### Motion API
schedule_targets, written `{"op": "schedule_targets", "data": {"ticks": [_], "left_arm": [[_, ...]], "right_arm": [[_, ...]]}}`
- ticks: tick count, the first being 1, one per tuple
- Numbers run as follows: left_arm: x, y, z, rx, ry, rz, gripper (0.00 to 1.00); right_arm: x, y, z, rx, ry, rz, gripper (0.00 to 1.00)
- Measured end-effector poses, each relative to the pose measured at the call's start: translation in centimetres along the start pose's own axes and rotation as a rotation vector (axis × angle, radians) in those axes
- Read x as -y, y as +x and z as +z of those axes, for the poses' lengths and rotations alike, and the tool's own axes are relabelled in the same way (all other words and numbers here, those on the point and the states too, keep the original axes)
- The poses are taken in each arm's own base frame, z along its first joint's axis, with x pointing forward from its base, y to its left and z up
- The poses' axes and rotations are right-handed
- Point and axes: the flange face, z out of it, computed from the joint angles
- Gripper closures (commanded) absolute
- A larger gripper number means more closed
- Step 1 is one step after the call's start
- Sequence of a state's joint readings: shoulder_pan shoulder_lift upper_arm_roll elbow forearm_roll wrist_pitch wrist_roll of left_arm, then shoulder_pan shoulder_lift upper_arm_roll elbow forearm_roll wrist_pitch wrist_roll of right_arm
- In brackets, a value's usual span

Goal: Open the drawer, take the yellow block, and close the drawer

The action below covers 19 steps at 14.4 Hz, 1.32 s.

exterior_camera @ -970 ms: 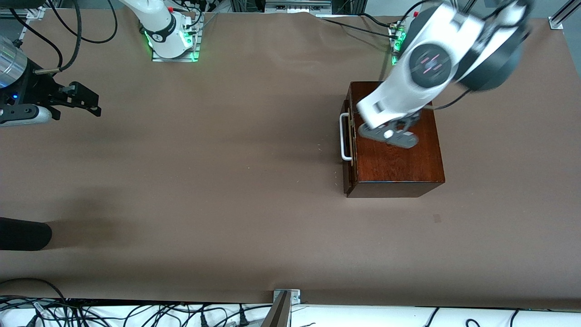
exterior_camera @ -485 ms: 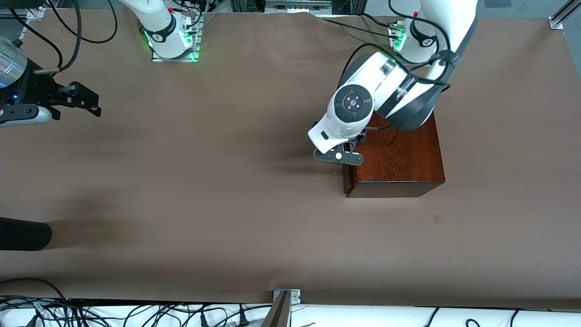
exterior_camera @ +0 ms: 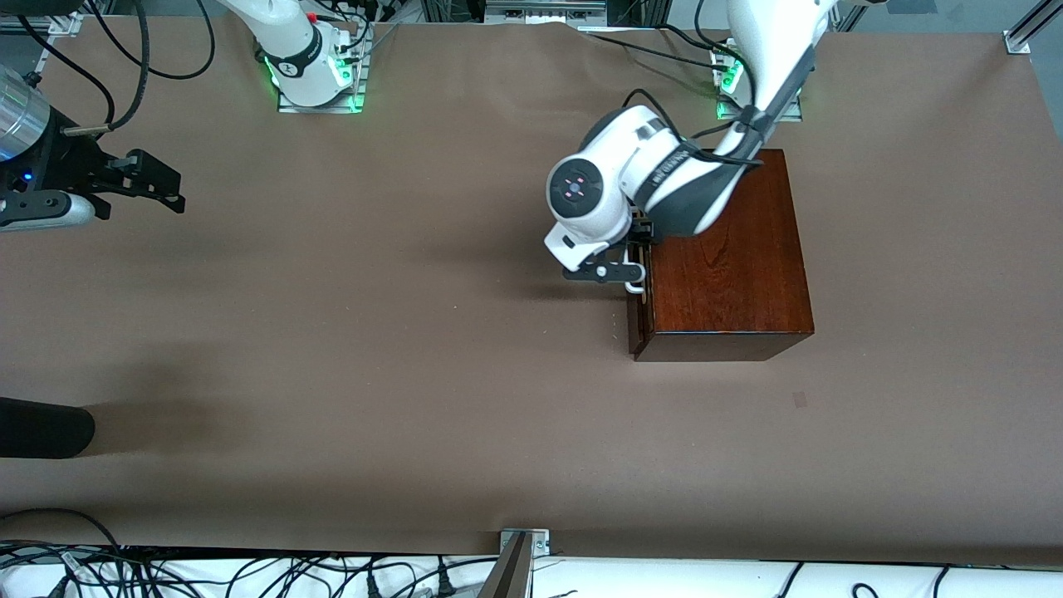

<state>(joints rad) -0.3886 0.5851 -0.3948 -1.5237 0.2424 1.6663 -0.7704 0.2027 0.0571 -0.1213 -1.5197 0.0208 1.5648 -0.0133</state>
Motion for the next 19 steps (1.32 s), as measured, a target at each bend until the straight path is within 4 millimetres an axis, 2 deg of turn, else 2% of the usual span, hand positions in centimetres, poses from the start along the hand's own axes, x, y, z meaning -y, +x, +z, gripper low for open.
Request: {"op": "schedule_targets", "data": {"ticks": [7,14,19], "left_arm": [[-1.9,-1.1,2.4,-0.009,0.007,-0.037,0.0],[-2.6,-0.9,3.0,-0.026,-0.016,-0.038,0.0],[-4.9,-1.5,2.3,-0.087,-0.074,-0.049,0.0]], "right_arm": [[0.0,0.0,0.0,0.0,0.0,0.0,0.0],[0.0,0.0,0.0,0.0,0.0,0.0,0.0],[0.0,0.0,0.0,0.0,0.0,0.0,0.0]]}}
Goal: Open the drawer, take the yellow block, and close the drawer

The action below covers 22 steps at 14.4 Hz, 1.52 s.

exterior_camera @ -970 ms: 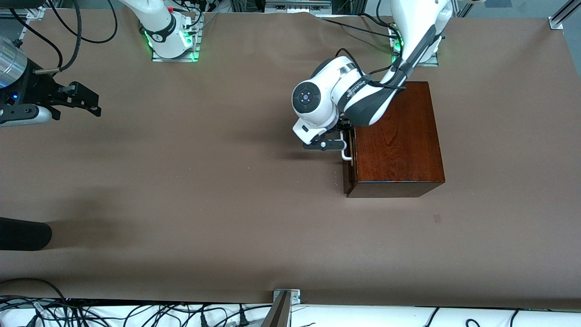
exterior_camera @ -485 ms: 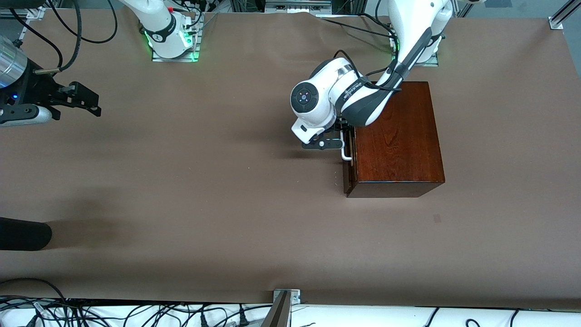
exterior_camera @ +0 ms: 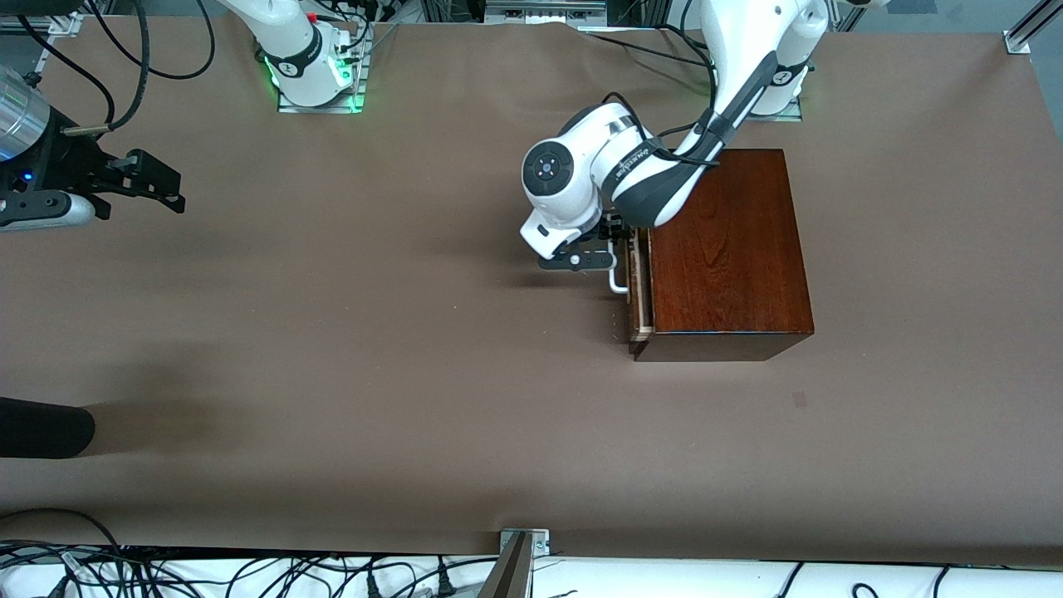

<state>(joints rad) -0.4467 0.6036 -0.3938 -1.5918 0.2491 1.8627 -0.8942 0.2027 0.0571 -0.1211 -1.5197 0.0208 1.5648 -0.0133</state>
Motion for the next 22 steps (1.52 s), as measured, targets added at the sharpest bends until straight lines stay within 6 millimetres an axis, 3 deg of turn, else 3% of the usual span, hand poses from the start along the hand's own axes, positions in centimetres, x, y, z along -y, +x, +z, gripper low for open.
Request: {"op": "schedule_targets", "data": {"ticks": [3,8,12,15,19,22], "left_arm": [[-1.2,-0.4,-0.6,-0.027,-0.03,0.013,0.0],[-5.3,-1.7,-2.0,-0.053,-0.073,-0.012,0.0],[-5.6,-1.5,-2.2,-0.053,-0.078,-0.022,0.0],[-5.6,-1.1,-4.5,-0.076,-0.109,-0.031,0.0],[-2.5,-1.5,-11.2,-0.066,-0.099,-0.074,0.0],[4.1,-0.7,-17.2,-0.049,-0.055,-0.161,0.0]], "right_arm": [[0.1,0.0,0.0,0.0,0.0,-0.002,0.0],[0.2,0.0,0.0,0.0,0.0,-0.003,0.0],[0.2,0.0,0.0,0.0,0.0,-0.003,0.0],[0.3,0.0,0.0,0.0,0.0,-0.005,0.0],[0.4,0.0,0.0,-0.001,0.0,-0.008,0.0],[0.4,0.1,-0.1,-0.011,0.0,-0.008,0.0]]}}
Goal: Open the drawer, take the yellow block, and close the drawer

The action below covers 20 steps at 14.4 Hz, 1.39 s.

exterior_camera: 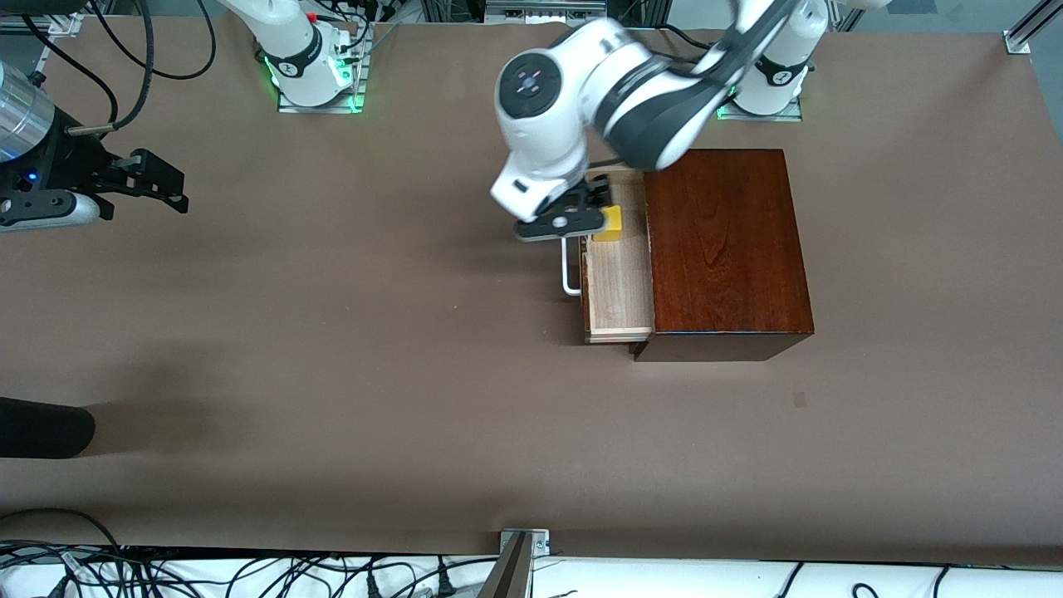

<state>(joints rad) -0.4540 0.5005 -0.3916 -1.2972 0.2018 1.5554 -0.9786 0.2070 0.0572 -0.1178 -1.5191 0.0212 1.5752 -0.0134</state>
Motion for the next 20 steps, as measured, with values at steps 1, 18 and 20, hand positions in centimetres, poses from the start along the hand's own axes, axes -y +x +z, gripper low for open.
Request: {"op": "schedule_targets", "data": {"ticks": [1,18,20], "left_arm": [[2.8,1.4,-2.1,0.002,0.004,-0.046,0.0],[41.0,13.1,-7.8,-0.086,-0.174,0.286,0.0],[43.4,11.9,-7.3,-0.126,-0.173,0.325,0.0]], "right_arm": [[0.1,0.2,0.0,-0.014,0.0,-0.003,0.0],[40.5,-10.0,7.6,0.055,0.003,-0.859,0.0],[44.9,-11.3,9.3,0.051,0.007,-0.962,0.0]]}}
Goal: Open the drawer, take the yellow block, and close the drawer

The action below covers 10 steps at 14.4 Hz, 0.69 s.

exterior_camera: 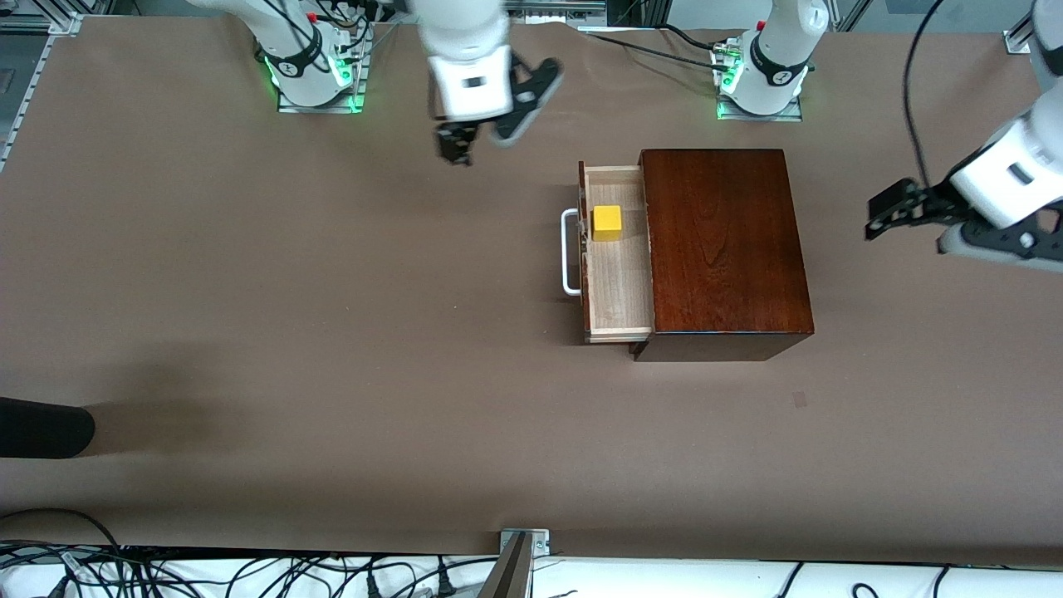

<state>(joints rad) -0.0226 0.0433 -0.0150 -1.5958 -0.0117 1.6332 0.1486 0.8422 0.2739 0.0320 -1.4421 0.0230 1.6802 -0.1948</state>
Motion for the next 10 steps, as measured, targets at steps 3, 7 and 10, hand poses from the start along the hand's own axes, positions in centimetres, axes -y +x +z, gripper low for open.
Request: {"op": "schedule_targets", "data": {"ticks": [3,7,10], "left_arm": [[0.0,-1.2,0.5,-0.014,0.005,0.005,0.0],[0.0,-1.6,1.2,0.008,0.004,-0.05,0.0],[0.1,-1.6,1.2,0.011,0.004,-0.074,0.0]], "right_arm": [[3.0,4.9,3.1,-0.054,-0.01,-0.154,0.0],[7.2,9.7,7.1,-0.063,-0.066,-0.275,0.0],[9.3,12.2,10.7,-0.088,-0.119,-0.359,0.0]]}}
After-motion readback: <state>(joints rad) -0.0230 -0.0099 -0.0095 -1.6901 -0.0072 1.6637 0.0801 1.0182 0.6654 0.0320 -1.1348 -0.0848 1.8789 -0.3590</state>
